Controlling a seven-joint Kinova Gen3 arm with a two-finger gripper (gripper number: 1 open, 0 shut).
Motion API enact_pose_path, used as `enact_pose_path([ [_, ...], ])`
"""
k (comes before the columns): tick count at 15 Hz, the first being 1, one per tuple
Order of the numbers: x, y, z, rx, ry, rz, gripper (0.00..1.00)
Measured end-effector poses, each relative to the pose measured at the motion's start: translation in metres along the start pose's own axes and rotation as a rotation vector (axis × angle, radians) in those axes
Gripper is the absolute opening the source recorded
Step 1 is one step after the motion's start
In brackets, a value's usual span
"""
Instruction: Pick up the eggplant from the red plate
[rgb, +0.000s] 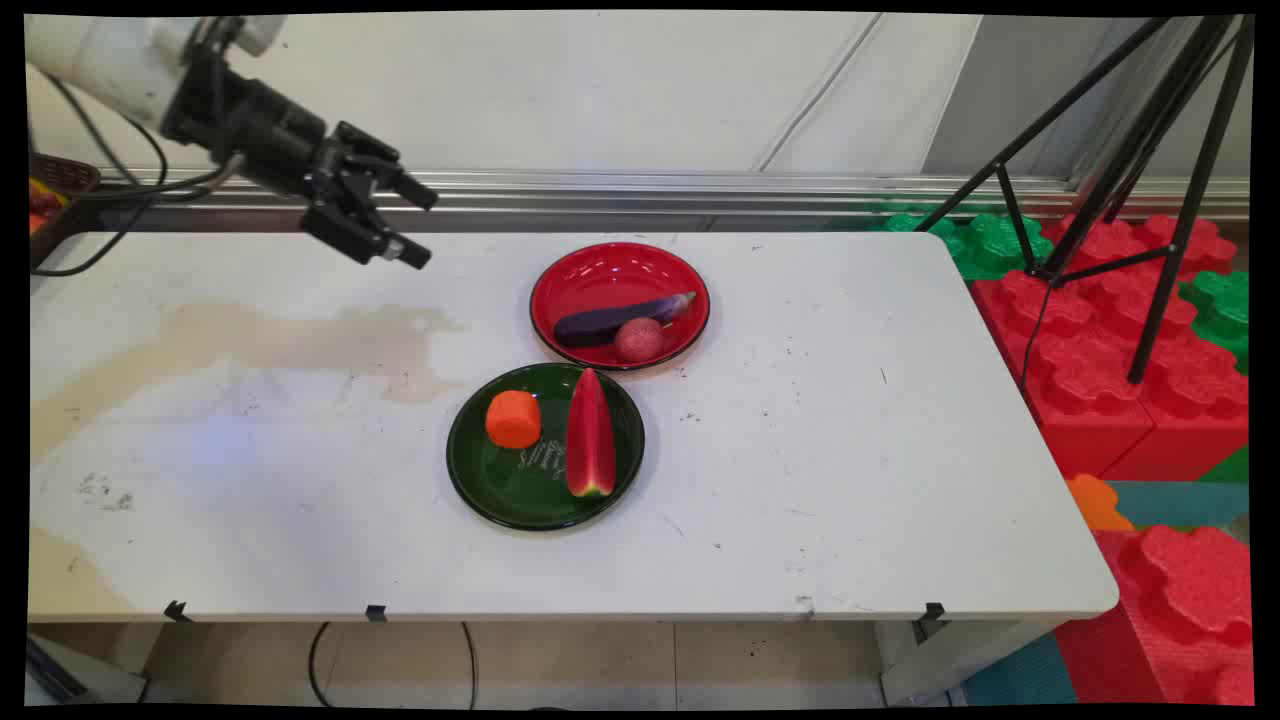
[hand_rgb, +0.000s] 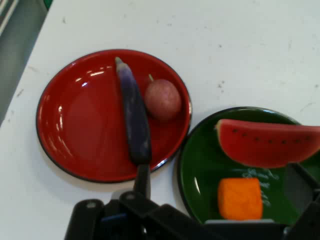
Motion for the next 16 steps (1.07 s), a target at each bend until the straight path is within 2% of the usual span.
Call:
enact_pose_path([
  [6, 0.01, -0.022, 0.044, 0.029, -0.024, 0.032, 1.0],
  [16, 0.016, -0.045, 0.129, 0.051, -0.09, 0.063, 1.0],
])
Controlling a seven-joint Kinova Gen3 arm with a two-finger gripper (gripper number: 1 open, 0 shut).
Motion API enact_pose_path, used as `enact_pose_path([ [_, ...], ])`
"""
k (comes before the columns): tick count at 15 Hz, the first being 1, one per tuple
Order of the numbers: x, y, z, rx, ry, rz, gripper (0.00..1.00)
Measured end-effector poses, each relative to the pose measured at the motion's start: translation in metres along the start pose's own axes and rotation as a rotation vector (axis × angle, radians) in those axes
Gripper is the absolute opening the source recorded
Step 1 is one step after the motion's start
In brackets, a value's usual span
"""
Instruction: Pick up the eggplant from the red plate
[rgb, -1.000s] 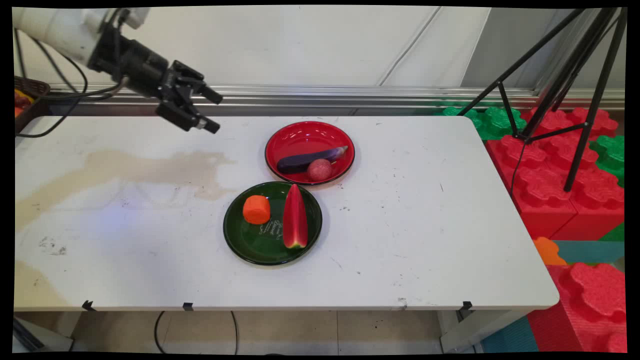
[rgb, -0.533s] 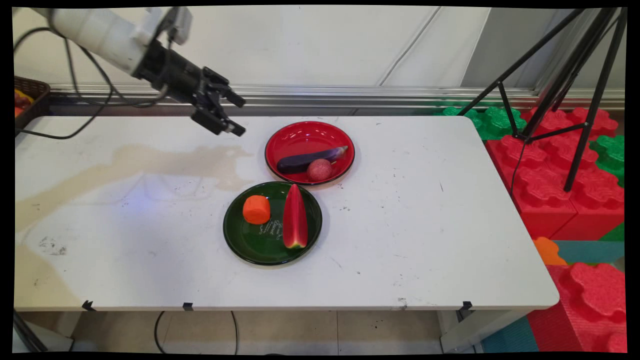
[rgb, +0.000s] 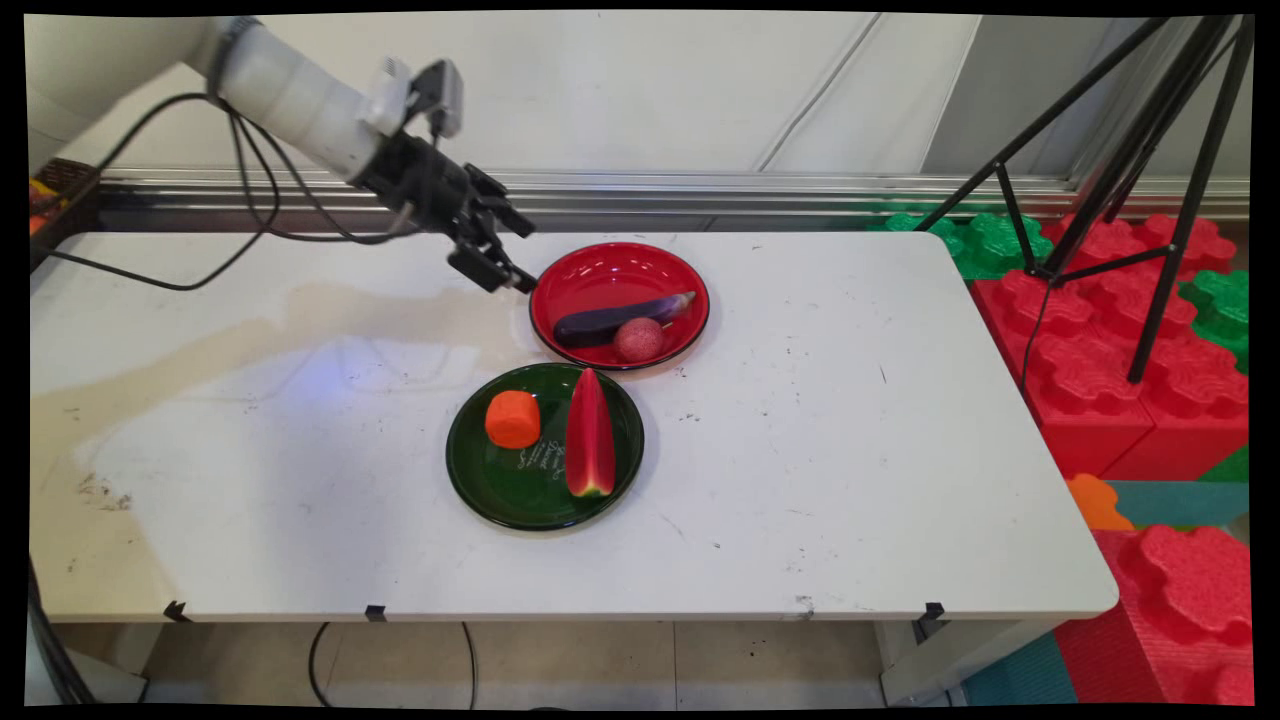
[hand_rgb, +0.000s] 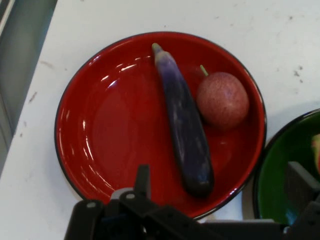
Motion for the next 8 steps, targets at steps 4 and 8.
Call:
enact_pose_path([
  [4, 0.003, -0.006, 0.038, 0.003, -0.034, 0.0, 1.0],
  [8, 0.003, -0.008, 0.064, 0.0, -0.059, -0.003, 1.0],
])
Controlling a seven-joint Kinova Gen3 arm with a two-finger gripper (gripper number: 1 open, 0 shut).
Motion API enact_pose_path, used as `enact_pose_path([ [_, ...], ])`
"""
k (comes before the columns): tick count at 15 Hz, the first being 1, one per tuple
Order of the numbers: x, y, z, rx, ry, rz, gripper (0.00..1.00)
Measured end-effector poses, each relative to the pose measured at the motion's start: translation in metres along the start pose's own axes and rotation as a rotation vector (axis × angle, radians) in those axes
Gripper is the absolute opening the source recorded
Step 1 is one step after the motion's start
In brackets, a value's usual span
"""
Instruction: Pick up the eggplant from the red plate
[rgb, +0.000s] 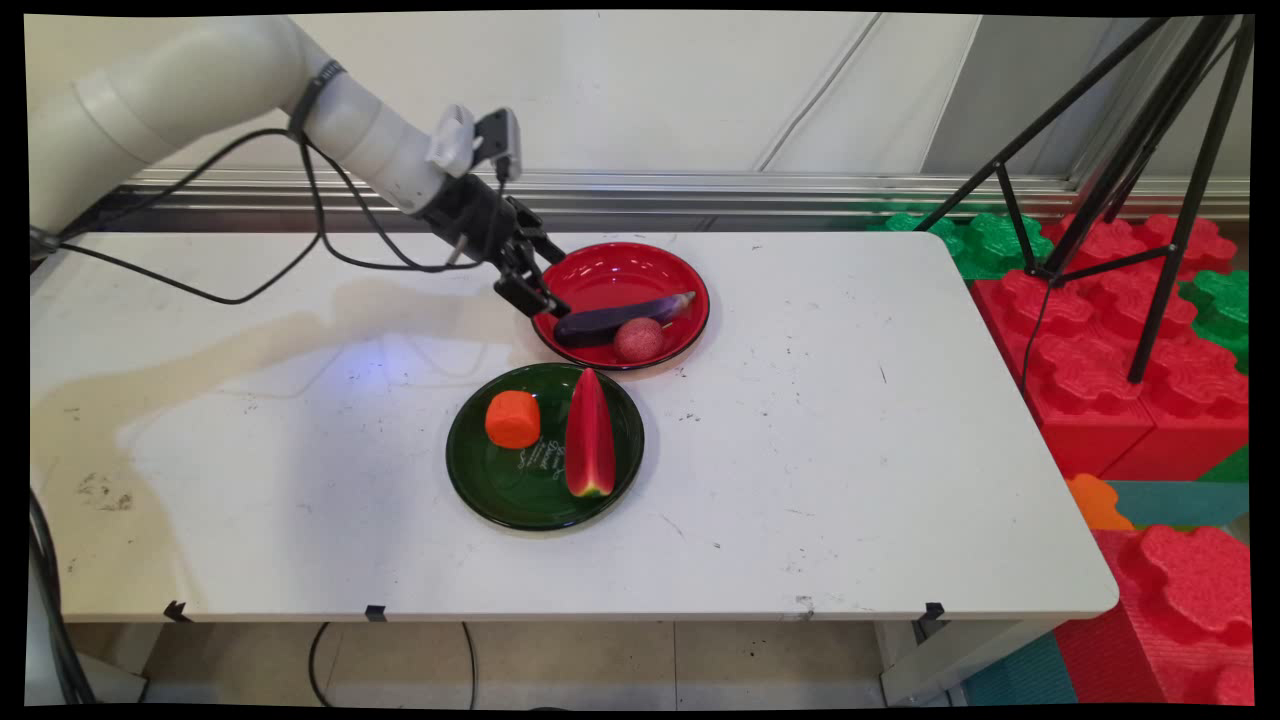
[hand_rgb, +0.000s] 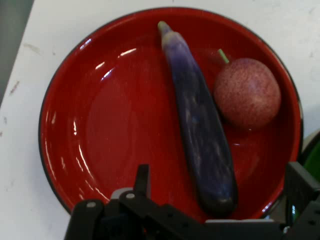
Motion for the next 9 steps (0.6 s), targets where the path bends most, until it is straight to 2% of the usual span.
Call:
enact_pose_path([
  [9, 0.002, -0.004, 0.049, -0.008, -0.051, -0.005, 1.0],
])
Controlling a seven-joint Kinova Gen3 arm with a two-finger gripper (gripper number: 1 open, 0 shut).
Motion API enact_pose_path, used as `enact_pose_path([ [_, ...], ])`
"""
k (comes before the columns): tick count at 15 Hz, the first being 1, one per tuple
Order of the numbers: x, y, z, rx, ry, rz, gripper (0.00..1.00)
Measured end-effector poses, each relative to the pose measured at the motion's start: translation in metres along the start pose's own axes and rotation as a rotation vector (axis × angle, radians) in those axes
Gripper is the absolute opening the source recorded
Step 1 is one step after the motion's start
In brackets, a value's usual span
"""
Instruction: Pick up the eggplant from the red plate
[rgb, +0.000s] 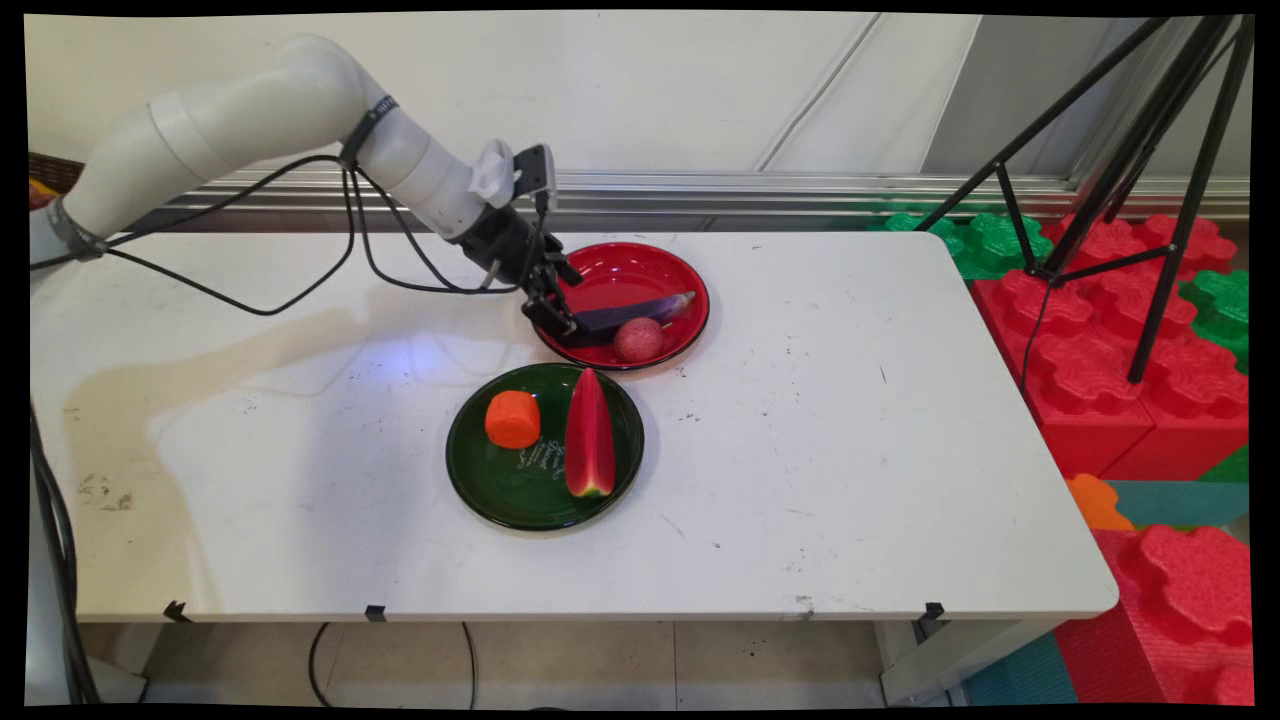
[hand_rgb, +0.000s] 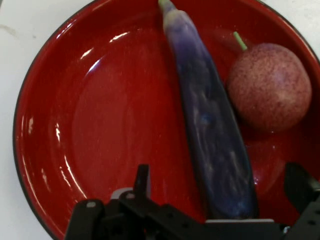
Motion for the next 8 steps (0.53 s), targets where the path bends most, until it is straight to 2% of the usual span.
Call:
enact_pose_path([
  [8, 0.002, -0.002, 0.023, -0.004, -0.019, -0.008, 1.0],
])
